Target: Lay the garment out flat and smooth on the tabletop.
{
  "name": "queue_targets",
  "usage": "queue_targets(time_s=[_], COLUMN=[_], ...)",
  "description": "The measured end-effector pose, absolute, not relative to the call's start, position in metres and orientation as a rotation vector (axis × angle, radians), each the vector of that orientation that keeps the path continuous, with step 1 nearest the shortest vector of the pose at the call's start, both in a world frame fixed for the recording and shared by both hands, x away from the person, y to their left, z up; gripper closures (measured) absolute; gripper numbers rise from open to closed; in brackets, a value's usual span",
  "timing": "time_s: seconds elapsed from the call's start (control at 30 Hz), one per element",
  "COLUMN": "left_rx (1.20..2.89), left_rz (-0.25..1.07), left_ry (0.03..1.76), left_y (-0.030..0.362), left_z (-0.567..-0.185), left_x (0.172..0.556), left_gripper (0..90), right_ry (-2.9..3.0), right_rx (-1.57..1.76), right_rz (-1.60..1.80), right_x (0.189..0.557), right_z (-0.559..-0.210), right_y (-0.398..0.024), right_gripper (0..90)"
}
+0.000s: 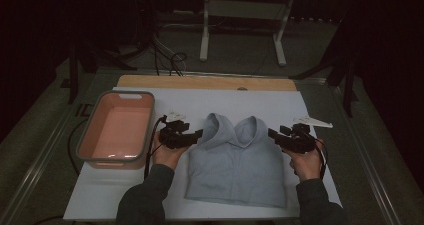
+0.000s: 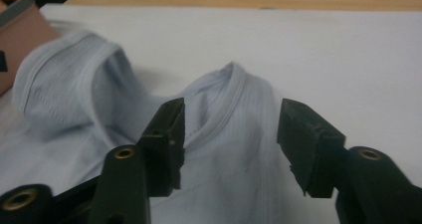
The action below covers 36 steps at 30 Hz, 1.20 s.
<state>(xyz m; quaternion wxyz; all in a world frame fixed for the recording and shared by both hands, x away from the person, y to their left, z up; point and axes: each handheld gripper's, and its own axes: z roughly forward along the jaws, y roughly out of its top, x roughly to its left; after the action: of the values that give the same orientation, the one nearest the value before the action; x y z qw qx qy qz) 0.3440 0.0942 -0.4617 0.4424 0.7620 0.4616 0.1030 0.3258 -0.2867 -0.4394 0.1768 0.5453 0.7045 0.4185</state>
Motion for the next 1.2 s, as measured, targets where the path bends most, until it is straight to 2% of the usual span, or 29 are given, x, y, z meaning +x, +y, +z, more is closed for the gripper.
queue_targets(time_s=[0.2,0.4,0.6,0.77,0.9,1.2], left_rx=[1.934,2.005,2.07,2.068,2.01,1.967], left_rz=[0.18,0.146,0.069,0.023,-0.096,0.027], left_ry=[1.07,1.06,1.029,1.001,1.002,1.171], left_y=[0.097,0.094,0.092,0.098,0.112,0.124], left_z=[-0.474,-0.486,-0.495,-0.493,-0.492,-0.494], left_x=[0.328,0.327,0.33,0.322,0.317,0.33], left_gripper=[42.5,51.8,86.4,87.4,88.0,87.9], right_ry=[2.028,2.043,2.054,2.063,2.077,2.118], right_rx=[1.512,1.499,1.493,1.496,1.502,1.488], right_rz=[1.17,1.166,1.152,1.129,1.092,1.032], right_x=[0.317,0.307,0.298,0.295,0.293,0.287], right_z=[-0.442,-0.445,-0.451,-0.455,-0.46,-0.467], right_y=[-0.288,-0.289,-0.29,-0.293,-0.297,-0.293], right_gripper=[40.8,40.2,40.3,40.4,40.5,40.0])
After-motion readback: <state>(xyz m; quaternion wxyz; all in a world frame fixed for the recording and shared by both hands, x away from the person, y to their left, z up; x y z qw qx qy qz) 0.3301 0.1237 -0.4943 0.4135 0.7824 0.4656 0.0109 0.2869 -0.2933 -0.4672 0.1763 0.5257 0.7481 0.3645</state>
